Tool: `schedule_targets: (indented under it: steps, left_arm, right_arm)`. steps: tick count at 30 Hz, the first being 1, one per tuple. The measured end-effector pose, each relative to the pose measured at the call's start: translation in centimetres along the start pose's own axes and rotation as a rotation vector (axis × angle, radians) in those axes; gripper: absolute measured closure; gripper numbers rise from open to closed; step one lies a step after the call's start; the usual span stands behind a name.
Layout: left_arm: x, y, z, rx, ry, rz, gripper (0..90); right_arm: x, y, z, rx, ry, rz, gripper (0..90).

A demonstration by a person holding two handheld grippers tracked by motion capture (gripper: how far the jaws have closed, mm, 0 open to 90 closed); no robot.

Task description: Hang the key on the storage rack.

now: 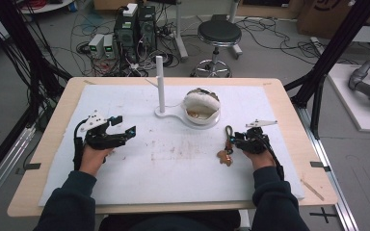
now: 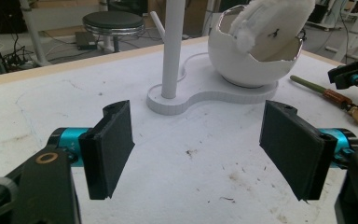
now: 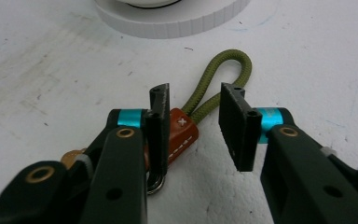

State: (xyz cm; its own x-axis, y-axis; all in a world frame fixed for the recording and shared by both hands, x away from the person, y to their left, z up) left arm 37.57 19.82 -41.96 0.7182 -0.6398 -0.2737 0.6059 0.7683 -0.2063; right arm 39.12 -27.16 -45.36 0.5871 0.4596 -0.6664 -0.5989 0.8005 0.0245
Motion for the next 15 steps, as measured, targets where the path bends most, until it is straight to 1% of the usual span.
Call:
schedule_targets:
  steps: [3, 4, 5, 6, 8, 9, 10, 12, 14, 15]
  left_arm:
    - [0.0, 0.2, 0.0, -0.008, -0.002, 0.006, 25.9]
    - [0.0, 0.2, 0.0, -0.011, -0.002, 0.008, 25.9]
    - [-0.1, 0.2, 0.0, -0.011, -0.002, 0.008, 25.9]
    - [-0.1, 0.2, 0.0, -0.011, 0.0, 0.009, 25.9]
    - [-0.1, 0.2, -0.1, -0.011, 0.003, 0.011, 25.9]
    - [-0.2, 0.2, -0.1, -0.009, 0.005, 0.012, 26.1]
    - [-0.2, 0.2, -0.1, -0.009, 0.005, 0.016, 26.2]
    - [-0.2, 0.3, -0.2, -0.009, 0.006, 0.02, 26.2]
    - [-0.3, 0.3, -0.2, -0.013, 0.005, 0.023, 26.2]
    - [-0.3, 0.4, -0.2, -0.013, 0.007, 0.024, 26.2]
  right_arm:
    - [-0.1, -0.3, -0.1, 0.009, 0.002, -0.006, 73.2]
    - [-0.1, -0.3, -0.1, 0.016, -0.003, -0.001, 73.4]
    - [-0.1, -0.3, -0.2, 0.013, -0.002, -0.001, 73.1]
    - [0.0, -0.2, -0.2, 0.016, 0.001, 0.001, 71.2]
    - [0.3, 0.1, -0.2, 0.02, 0.005, 0.003, 61.6]
    - [0.4, 0.3, -0.1, 0.026, 0.009, -0.003, 57.4]
    - [0.7, 0.4, -0.1, 0.026, 0.015, -0.012, 54.8]
    - [1.3, 0.7, -0.2, 0.039, 0.049, -0.012, 49.2]
    - [1.6, 0.9, -0.3, 0.038, 0.075, -0.011, 45.1]
    - [1.7, 1.1, -0.3, 0.024, 0.079, -0.02, 44.3]
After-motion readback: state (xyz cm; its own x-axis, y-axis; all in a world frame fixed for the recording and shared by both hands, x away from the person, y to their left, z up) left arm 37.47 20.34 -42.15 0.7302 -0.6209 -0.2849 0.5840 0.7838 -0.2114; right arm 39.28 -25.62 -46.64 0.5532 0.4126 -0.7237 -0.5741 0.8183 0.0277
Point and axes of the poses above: each handheld gripper's, and its own axes: x roughly forward along the jaws, z roughly out of its top, y roughly to its left, the point moved 3 cm from there along x, roughly forward along the jaws, and after that the axes turned 6 degrees about -x, right-handed, at the moved point
